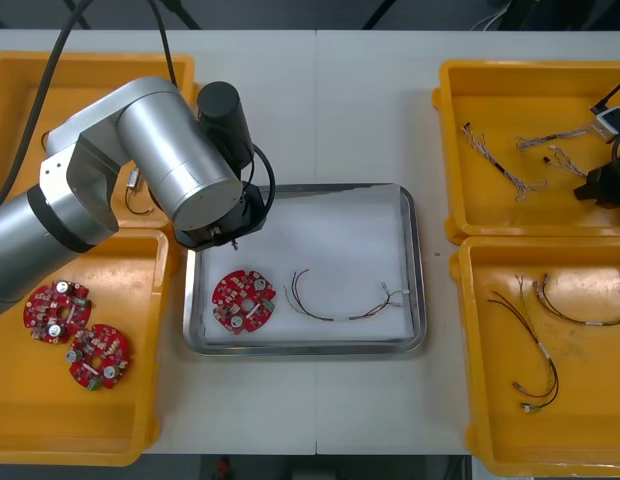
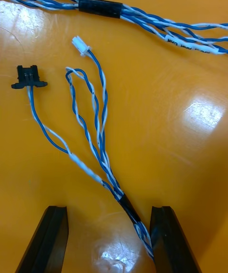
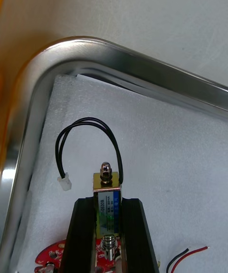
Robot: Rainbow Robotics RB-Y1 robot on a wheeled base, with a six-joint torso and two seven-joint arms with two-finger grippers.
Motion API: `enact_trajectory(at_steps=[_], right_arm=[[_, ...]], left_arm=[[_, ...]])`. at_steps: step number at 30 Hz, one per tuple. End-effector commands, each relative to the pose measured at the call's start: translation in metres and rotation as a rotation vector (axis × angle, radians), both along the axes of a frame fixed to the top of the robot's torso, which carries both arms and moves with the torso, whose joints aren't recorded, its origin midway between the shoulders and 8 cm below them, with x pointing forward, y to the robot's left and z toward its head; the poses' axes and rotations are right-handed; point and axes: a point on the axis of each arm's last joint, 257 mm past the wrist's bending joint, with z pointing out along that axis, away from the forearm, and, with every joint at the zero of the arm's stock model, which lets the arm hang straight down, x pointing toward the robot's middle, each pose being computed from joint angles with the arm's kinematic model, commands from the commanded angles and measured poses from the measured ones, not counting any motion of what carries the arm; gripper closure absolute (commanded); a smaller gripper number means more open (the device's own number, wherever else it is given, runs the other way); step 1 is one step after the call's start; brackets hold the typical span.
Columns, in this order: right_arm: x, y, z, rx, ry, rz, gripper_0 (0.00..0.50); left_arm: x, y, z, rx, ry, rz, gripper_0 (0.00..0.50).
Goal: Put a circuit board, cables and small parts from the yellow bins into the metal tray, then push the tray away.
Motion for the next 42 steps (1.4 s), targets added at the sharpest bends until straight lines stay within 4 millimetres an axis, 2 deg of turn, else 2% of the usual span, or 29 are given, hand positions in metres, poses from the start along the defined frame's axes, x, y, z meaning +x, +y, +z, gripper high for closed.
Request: enact_trajectory(at_steps=[1, 8, 9, 10, 12, 15, 21, 22, 25, 26, 32, 38, 42], right_arm=[[0.008, 0.002, 0.012, 0.008, -0.016, -0.02, 0.0], [0.005, 0.002, 0.005, 0.024, -0.002, -0.031, 0.0], [0.005, 0.003, 0.005, 0.025, -0.002, -0.03, 0.106], [0.005, 0.003, 0.005, 0.025, -0.002, -0.03, 0.267], [0.006, 0.005, 0.004, 0.025, -0.002, -0.028, 0.41], [0.006, 0.007, 0.003, 0.026, 0.001, -0.025, 0.494], [0.008, 0.011, 0.008, 0.024, -0.002, -0.01, 0.5], [0.009, 0.012, 0.011, 0.02, 0.001, -0.004, 0.5], [0.01, 0.015, 0.026, 0.007, 0.009, 0.018, 0.5], [0.011, 0.018, 0.03, 0.006, 0.014, 0.027, 0.5], [0.011, 0.022, 0.063, -0.006, 0.018, 0.065, 0.5], [0.007, 0.033, 0.093, 0.038, 0.017, 0.101, 0.5], [-0.005, 0.039, 0.116, 0.033, 0.036, 0.152, 0.5]], left_arm=[[-0.002, -0.011, -0.014, 0.004, -0.009, -0.016, 0.5], [-0.004, -0.013, -0.015, 0.004, -0.005, -0.018, 0.5], [-0.004, -0.013, -0.017, 0.007, -0.002, -0.019, 0.5], [-0.005, -0.013, -0.018, 0.008, -0.002, -0.021, 0.5], [-0.006, -0.015, -0.02, 0.008, -0.001, -0.028, 0.5], [-0.008, -0.017, -0.024, 0.006, 0.002, -0.033, 0.5], [-0.008, -0.022, -0.023, -0.001, 0.0, -0.038, 0.472], [-0.008, -0.022, -0.024, 0.0, 0.002, -0.038, 0.438], [-0.008, -0.022, -0.024, 0.002, 0.001, -0.041, 0.271], [-0.008, -0.022, -0.023, -0.001, 0.0, -0.038, 0.202], [-0.008, -0.023, -0.02, -0.001, -0.011, -0.043, 0.046], [-0.009, -0.025, -0.005, -0.006, -0.037, -0.054, 0.0], [-0.018, -0.024, 0.014, -0.011, -0.007, -0.053, 0.0]])
